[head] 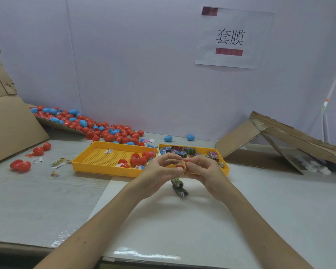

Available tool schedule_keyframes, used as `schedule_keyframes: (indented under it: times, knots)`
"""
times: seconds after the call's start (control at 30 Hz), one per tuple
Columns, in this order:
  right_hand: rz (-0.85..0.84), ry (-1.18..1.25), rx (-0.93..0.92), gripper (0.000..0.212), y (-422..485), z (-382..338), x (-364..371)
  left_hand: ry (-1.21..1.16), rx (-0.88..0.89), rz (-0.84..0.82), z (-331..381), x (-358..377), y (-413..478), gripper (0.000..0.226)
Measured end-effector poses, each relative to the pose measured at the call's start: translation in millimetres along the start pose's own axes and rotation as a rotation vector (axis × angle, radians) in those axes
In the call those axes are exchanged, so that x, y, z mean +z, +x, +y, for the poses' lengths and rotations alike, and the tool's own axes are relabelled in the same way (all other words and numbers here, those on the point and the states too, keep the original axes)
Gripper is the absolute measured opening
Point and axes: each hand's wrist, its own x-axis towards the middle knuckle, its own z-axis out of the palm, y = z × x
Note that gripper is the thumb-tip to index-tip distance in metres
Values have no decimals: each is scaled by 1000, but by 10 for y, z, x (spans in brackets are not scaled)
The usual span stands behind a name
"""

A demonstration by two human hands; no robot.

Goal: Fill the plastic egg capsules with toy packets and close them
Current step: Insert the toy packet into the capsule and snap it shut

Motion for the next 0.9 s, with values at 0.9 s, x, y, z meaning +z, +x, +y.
schedule_keyframes:
  times: [0.9]
  knots:
    - [0, -63, 16, 32, -27, -23, 45, 105, 26, 34, -3, 40, 0, 40]
